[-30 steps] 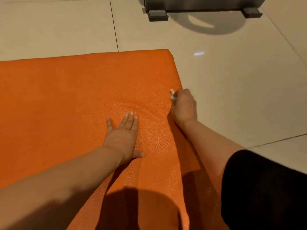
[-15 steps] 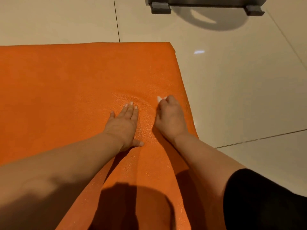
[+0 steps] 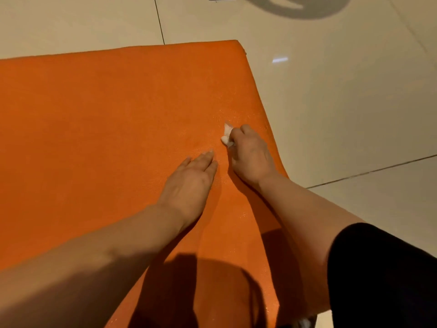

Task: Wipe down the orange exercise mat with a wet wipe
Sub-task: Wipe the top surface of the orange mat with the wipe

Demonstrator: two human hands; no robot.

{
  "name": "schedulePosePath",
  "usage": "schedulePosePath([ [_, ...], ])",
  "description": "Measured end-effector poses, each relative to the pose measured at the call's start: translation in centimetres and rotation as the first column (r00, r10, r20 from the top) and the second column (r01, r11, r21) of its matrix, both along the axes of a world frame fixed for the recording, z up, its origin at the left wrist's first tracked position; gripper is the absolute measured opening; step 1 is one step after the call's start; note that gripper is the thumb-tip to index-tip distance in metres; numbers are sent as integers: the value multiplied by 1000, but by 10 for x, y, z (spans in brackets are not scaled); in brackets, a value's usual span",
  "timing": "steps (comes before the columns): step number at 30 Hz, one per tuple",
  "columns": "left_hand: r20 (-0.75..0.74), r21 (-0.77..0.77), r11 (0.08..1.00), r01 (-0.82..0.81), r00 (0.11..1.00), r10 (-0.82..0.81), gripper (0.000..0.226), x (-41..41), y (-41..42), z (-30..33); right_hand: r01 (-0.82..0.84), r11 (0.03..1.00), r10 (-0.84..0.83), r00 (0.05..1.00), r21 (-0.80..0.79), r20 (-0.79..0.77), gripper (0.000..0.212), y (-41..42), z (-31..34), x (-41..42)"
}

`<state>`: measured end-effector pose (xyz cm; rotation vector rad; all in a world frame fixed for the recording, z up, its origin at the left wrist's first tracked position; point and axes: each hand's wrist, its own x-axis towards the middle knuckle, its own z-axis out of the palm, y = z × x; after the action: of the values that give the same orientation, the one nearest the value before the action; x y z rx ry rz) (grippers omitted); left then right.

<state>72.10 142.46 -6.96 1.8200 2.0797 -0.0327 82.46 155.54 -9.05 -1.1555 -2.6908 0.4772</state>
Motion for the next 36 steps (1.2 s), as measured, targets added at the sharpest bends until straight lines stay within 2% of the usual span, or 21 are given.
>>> schedulePosePath([
  [2, 6, -2, 1000, 3, 1000, -3, 62, 1, -2, -2, 189, 981, -191, 981, 43, 44, 23, 16, 2, 13],
  [4, 27, -8, 1000, 0, 1000, 0, 60, 1, -3, -3, 404, 913, -407, 912, 55, 51, 27, 31, 5, 32],
  [6, 41, -16, 1000, -4, 999, 4, 61, 1, -2, -2, 472, 881, -473, 880, 45, 42, 22, 30, 6, 38],
  [7, 50, -19, 1000, -8, 999, 9, 61, 1, -3, -2, 435, 899, -437, 899, 46, 28, 23, 22, 6, 36],
  [9, 65, -12, 1000, -17, 998, 17, 62, 2, -3, -4, 249, 967, -249, 968, 52, -8, 29, -1, 1, 26],
  [11, 73, -3, 1000, -24, 997, 24, 63, 2, -5, -6, 35, 999, -36, 999, 36, 23, 30, -19, -2, 23],
  [12, 78, -5, 1000, -26, 997, 26, 61, 2, -5, -5, -19, 999, 17, 999, 41, 50, 28, -20, -2, 25],
  [13, 88, -14, 1000, -26, 996, 27, 59, 3, -6, -5, -7, 999, 4, 997, 44, 73, 26, -14, 0, 29],
  [16, 109, -51, 998, -32, 993, 37, 58, 6, -12, -1, 276, 960, -279, 957, 49, 74, 19, 9, 6, 43],
  [18, 110, -65, 997, -37, 993, 44, 58, 8, -15, 0, 361, 931, -364, 928, 50, 81, 23, 7, 9, 42],
  [20, 108, -64, 997, -53, 992, 60, 58, 10, -18, 0, 270, 963, -271, 960, 16, 66, 26, -16, 11, 30],
  [22, 112, -55, 996, -68, 991, 73, 59, 12, -21, 0, 106, 993, -103, 994, -54, 48, 27, -43, 12, 19],
  [24, 112, -52, 996, -71, 991, 77, 61, 14, -26, 1, -24, 996, 28, 999, -85, 46, 22, -55, 15, 20],
  [25, 110, -53, 996, -67, 991, 73, 62, 15, -28, 1, -34, 997, 39, 997, -74, 62, 19, -52, 17, 25],
  [26, 110, -56, 996, -63, 991, 69, 62, 17, -31, 2, 9, 998, -5, 997, -55, 78, 18, -43, 18, 33],
  [29, 122, -71, 995, -75, 989, 83, 61, 21, -36, 5, 352, 936, -351, 932, -4, 89, 21, -12, 16, 61],
  [31, 107, -87, 993, -76, 991, 85, 61, 25, -36, 6, 448, 894, -446, 887, 11, 119, 23, -10, 15, 68],
  [33, 80, -105, 991, -77, 993, 86, 60, 27, -35, 5, 348, 937, -343, 931, -20, 125, 24, -29, 16, 54],
  [36, 72, -106, 991, -83, 993, 91, 60, 27, -33, 3, 56, 994, -46, 994, -90, 104, 28, -65, 17, 36],
])
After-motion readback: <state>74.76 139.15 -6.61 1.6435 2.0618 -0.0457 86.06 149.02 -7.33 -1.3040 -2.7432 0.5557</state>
